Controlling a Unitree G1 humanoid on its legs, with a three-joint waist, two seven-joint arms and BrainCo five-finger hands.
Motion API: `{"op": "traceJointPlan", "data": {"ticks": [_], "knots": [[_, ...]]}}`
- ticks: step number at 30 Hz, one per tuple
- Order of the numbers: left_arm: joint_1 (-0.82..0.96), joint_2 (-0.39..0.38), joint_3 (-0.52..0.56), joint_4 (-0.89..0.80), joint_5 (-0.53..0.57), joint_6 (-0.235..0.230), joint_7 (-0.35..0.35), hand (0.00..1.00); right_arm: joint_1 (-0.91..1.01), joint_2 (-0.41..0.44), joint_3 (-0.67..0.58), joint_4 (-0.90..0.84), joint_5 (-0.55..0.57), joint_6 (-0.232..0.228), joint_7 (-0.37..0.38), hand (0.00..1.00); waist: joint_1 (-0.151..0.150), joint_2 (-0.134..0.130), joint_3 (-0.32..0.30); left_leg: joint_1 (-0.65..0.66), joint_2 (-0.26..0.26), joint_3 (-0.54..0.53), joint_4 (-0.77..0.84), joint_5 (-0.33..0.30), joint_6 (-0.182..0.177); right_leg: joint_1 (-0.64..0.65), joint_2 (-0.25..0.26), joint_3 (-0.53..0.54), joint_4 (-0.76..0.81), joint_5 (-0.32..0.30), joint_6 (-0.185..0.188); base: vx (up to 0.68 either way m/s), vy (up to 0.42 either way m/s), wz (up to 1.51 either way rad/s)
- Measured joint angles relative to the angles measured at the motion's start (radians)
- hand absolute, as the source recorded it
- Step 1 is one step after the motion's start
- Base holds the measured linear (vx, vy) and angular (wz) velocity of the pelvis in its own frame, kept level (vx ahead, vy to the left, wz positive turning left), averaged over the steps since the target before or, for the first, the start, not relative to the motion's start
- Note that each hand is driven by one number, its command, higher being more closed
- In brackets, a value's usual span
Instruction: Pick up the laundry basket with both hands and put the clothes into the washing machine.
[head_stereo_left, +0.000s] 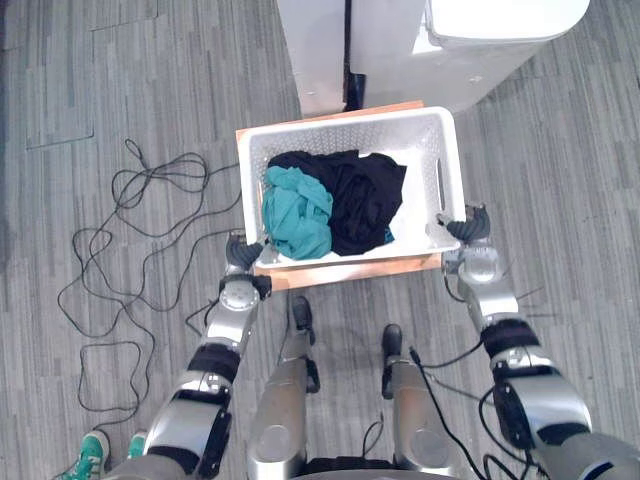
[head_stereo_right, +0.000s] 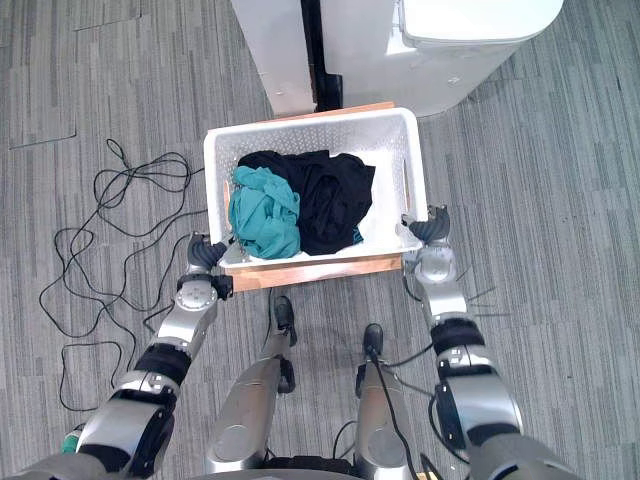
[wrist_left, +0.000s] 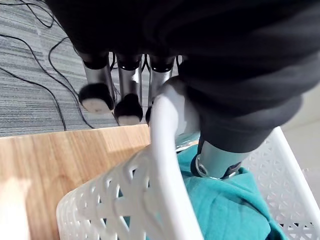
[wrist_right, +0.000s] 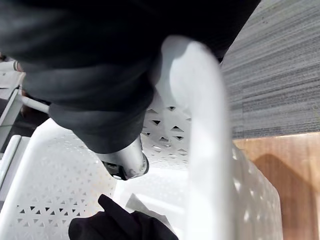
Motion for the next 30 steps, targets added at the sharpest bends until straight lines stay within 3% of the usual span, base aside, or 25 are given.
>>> {"op": "traceJointPlan", "data": {"ticks": [4,5,8,13,16,18,19,20,22,23,24,25,26,27,28,29,30], "knots": [[0.214,-0.043,-0.027,-0.202,-0.020,0.000,-0.022,1.00,0.239,0.075,-0.052,-0.208,0.000,-0.004,0.003,1.00,-0.023,-0.008,-0.058,0.045,0.001,0.014,0.001,-0.035,-0.008,0.051,0.001,0.022,-0.040,0.000,0.001,0.09,-0.014,-0.22],[0.313,-0.066,-0.029,-0.308,-0.028,0.001,-0.051,1.00,0.348,0.118,-0.074,-0.293,-0.001,-0.005,0.006,1.00,-0.040,-0.020,-0.102,0.064,0.002,0.027,0.001,-0.051,-0.006,0.069,0.001,0.032,-0.057,0.001,0.002,0.10,-0.013,-0.25],[0.438,-0.099,-0.039,-0.440,-0.029,0.001,-0.100,1.00,0.497,0.162,-0.094,-0.430,-0.002,-0.018,0.030,1.00,-0.046,-0.037,-0.174,0.107,0.006,0.087,0.010,-0.089,-0.011,0.094,0.004,0.091,-0.084,0.007,0.013,0.10,-0.005,-0.52],[0.490,-0.100,-0.058,-0.544,-0.038,0.001,-0.122,1.00,0.598,0.195,-0.101,-0.545,-0.001,-0.046,0.046,1.00,-0.069,-0.048,-0.221,0.160,0.029,0.209,0.088,-0.169,-0.014,0.098,0.020,0.208,-0.071,0.028,0.048,0.07,0.014,-0.81],[0.489,-0.098,-0.059,-0.562,-0.037,-0.002,-0.127,1.00,0.621,0.196,-0.100,-0.572,0.000,-0.062,0.048,1.00,-0.076,-0.051,-0.227,0.218,0.077,0.368,0.192,-0.264,-0.022,0.080,0.048,0.258,-0.050,0.064,0.086,-0.01,0.048,-1.55],[0.489,-0.096,-0.058,-0.563,-0.037,-0.003,-0.129,1.00,0.613,0.196,-0.100,-0.571,0.000,-0.063,0.049,1.00,-0.079,-0.053,-0.242,0.236,0.112,0.473,0.226,-0.315,-0.023,0.055,0.049,0.149,-0.096,0.101,0.015,-0.05,0.048,-1.74],[0.489,-0.103,-0.059,-0.561,-0.036,-0.003,-0.129,1.00,0.605,0.191,-0.103,-0.561,0.000,-0.063,0.049,1.00,-0.094,-0.046,-0.244,0.256,0.124,0.541,0.239,-0.334,-0.028,0.043,0.016,0.025,-0.113,0.067,-0.060,-0.02,0.065,-1.57],[0.490,-0.104,-0.058,-0.561,-0.036,-0.001,-0.131,1.00,0.604,0.186,-0.104,-0.557,0.000,-0.063,0.049,1.00,-0.099,-0.042,-0.244,0.269,0.128,0.574,0.243,-0.335,-0.027,0.040,-0.006,-0.058,-0.112,0.064,-0.097,0.04,0.088,-1.71],[0.488,-0.101,-0.055,-0.561,-0.036,0.003,-0.132,1.00,0.598,0.186,-0.105,-0.524,0.001,-0.066,0.050,1.00,-0.097,-0.044,-0.249,0.323,0.175,0.729,0.297,-0.358,-0.041,0.008,-0.121,-0.405,-0.024,0.106,-0.195,0.10,0.030,-1.80],[0.488,-0.101,-0.055,-0.560,-0.036,0.005,-0.132,1.00,0.593,0.186,-0.105,-0.512,0.002,-0.066,0.050,1.00,-0.096,-0.044,-0.250,0.336,0.186,0.747,0.316,-0.367,-0.045,0.008,-0.143,-0.472,-0.001,0.111,-0.203,0.14,-0.098,-1.86],[0.488,-0.101,-0.054,-0.560,-0.036,0.007,-0.131,1.00,0.586,0.183,-0.105,-0.494,0.002,-0.067,0.051,1.00,-0.091,-0.042,-0.253,0.362,0.211,0.771,0.354,-0.385,-0.052,0.002,-0.166,-0.552,0.055,0.123,-0.185,0.17,-0.193,-1.75],[0.489,-0.100,-0.052,-0.557,-0.037,0.007,-0.132,1.00,0.574,0.183,-0.105,-0.477,0.003,-0.067,0.058,1.00,-0.093,-0.042,-0.255,0.375,0.242,0.787,0.416,-0.398,-0.052,-0.021,-0.160,-0.561,0.101,0.096,-0.133,0.18,-0.228,-1.71],[0.489,-0.100,-0.052,-0.556,-0.037,0.007,-0.132,1.00,0.571,0.179,-0.105,-0.474,0.004,-0.067,0.061,1.00,-0.094,-0.041,-0.256,0.375,0.266,0.786,0.471,-0.405,-0.041,-0.032,-0.148,-0.534,0.116,0.079,-0.106,0.21,-0.263,-1.66],[0.492,-0.107,-0.055,-0.547,-0.037,0.008,-0.133,1.00,0.568,0.157,-0.102,-0.469,0.008,-0.067,0.067,1.00,-0.089,-0.023,-0.258,0.369,0.344,0.762,0.612,-0.415,0.004,-0.052,-0.102,-0.474,0.152,0.049,-0.103,0.25,-0.253,-1.64],[0.501,-0.118,-0.056,-0.536,-0.038,0.011,-0.133,1.00,0.560,0.132,-0.095,-0.453,0.009,-0.065,0.070,1.00,-0.084,-0.003,-0.261,0.334,0.419,0.675,0.765,-0.387,0.147,-0.049,-0.048,-0.426,0.169,0.014,-0.121,0.31,-0.285,-1.70],[0.512,-0.123,-0.058,-0.536,-0.039,0.011,-0.132,1.00,0.558,0.127,-0.089,-0.449,0.009,-0.059,0.070,1.00,-0.080,0.003,-0.264,0.311,0.437,0.601,0.834,-0.352,0.209,-0.039,-0.016,-0.391,0.170,-0.002,-0.134,0.33,-0.203,-1.76],[0.537,-0.138,-0.059,-0.535,-0.041,0.011,-0.131,1.00,0.558,0.106,-0.085,-0.448,0.009,-0.056,0.070,1.00,-0.062,0.021,-0.273,0.243,0.392,0.387,0.915,-0.381,0.163,-0.020,0.026,-0.330,0.155,-0.013,-0.144,0.28,-0.094,-1.69]]}}
